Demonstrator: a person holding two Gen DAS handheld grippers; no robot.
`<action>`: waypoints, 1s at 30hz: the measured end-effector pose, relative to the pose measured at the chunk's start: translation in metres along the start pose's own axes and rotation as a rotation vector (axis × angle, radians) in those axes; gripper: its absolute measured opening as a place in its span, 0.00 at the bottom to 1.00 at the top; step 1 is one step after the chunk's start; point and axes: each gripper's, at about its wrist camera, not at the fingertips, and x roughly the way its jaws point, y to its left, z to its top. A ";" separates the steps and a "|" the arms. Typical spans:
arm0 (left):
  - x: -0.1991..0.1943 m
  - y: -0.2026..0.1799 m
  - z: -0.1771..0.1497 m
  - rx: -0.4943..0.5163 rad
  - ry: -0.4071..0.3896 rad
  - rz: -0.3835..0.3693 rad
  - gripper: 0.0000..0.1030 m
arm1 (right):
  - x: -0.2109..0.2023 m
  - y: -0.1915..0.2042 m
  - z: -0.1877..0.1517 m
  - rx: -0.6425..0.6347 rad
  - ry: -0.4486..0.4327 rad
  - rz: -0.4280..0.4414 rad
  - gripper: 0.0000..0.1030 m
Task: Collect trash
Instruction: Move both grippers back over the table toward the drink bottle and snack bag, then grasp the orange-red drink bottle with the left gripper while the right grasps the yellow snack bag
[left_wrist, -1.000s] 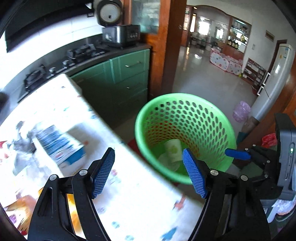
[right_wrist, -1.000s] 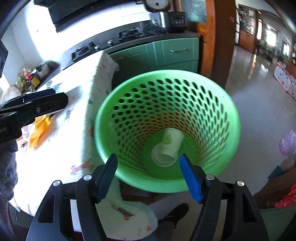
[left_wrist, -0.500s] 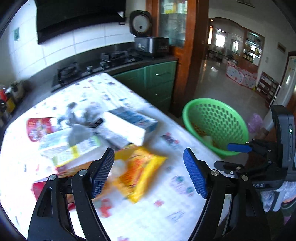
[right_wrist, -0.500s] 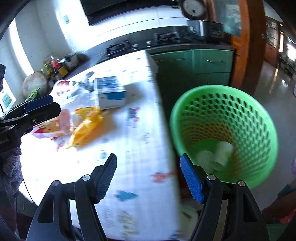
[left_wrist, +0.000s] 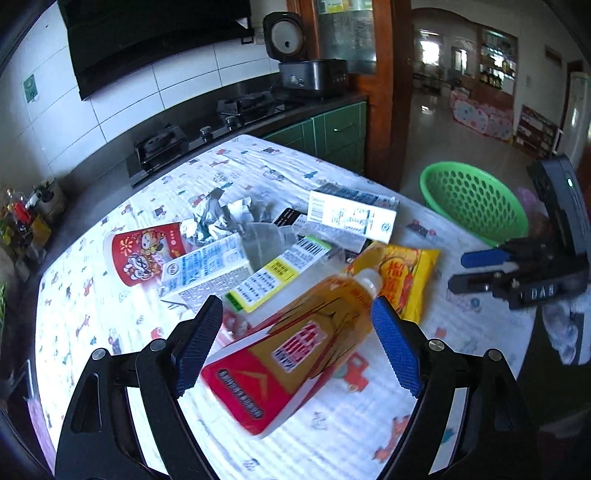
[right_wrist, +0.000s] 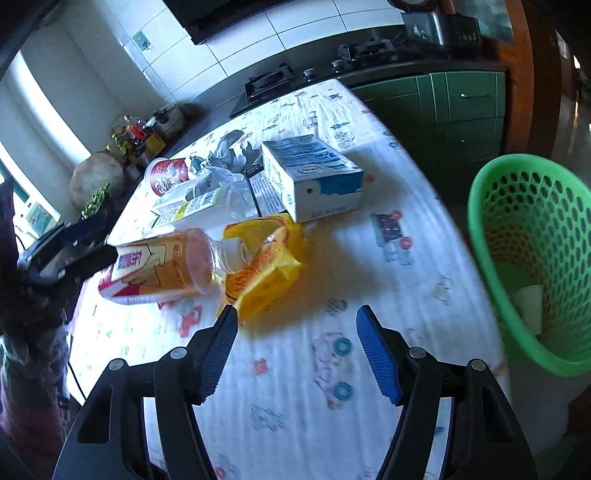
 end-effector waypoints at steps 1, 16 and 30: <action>0.000 0.002 -0.002 0.015 0.004 -0.006 0.79 | 0.005 0.002 0.003 0.023 0.004 0.016 0.60; 0.020 0.006 -0.013 0.235 0.069 -0.099 0.86 | 0.048 -0.002 0.018 0.163 0.004 0.023 0.31; 0.040 -0.006 -0.017 0.343 0.176 -0.231 0.73 | 0.035 0.006 0.016 0.089 -0.020 -0.007 0.25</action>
